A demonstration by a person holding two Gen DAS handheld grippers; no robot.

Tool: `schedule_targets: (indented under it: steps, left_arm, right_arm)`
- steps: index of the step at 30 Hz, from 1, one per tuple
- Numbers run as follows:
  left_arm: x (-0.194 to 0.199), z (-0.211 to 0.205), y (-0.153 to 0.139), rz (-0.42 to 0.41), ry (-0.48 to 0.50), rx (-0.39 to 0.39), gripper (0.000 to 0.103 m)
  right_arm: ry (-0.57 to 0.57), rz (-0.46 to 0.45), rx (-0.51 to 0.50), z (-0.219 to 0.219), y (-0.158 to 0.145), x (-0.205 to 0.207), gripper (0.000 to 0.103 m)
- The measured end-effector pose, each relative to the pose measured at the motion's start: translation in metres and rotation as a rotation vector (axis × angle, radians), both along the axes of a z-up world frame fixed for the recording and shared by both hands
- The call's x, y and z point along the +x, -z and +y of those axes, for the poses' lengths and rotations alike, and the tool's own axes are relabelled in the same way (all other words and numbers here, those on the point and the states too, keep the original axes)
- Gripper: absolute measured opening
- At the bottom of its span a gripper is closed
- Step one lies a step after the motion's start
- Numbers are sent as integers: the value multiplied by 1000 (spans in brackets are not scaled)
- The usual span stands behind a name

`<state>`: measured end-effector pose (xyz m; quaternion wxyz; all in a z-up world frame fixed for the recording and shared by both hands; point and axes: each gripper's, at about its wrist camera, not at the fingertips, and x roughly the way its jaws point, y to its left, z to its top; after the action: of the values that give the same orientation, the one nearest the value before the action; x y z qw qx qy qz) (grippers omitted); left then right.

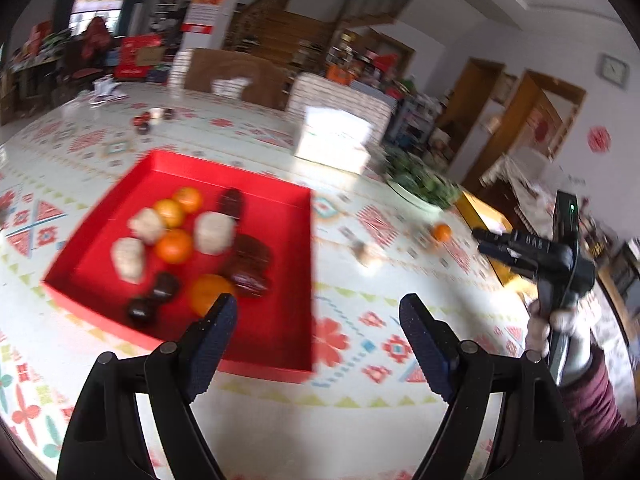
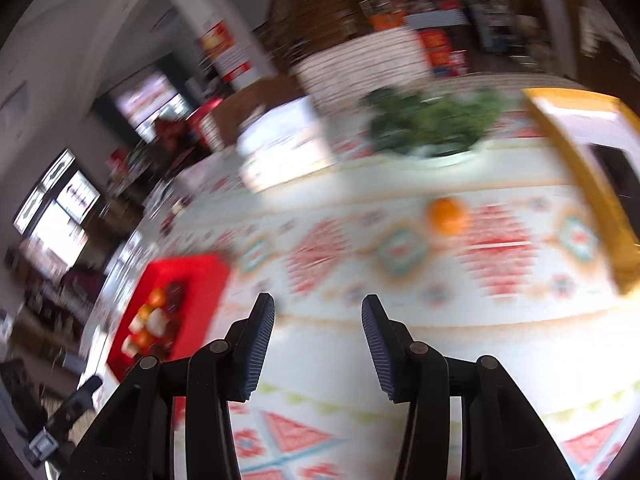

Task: Organize fruits
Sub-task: 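Move both open tools back toward the last orange and pale chunk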

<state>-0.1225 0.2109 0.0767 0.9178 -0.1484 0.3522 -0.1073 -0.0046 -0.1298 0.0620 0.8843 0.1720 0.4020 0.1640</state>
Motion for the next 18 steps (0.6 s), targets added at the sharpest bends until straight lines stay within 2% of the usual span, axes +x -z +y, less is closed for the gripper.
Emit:
schedule_targets:
  steps: [4, 9, 13, 18]
  left_arm:
    - [4, -31, 3, 16, 63, 6, 82]
    - [8, -65, 12, 45, 142, 9, 82]
    - [14, -90, 22, 81, 181, 38, 82]
    - [22, -104, 28, 102, 202, 71, 82]
  right_arm:
    - [133, -12, 11, -63, 1, 1, 50]
    - [191, 11, 35, -98, 11, 14, 50]
    - [179, 23, 12, -93, 17, 38, 50]
    - [133, 36, -55, -68, 26, 75, 50]
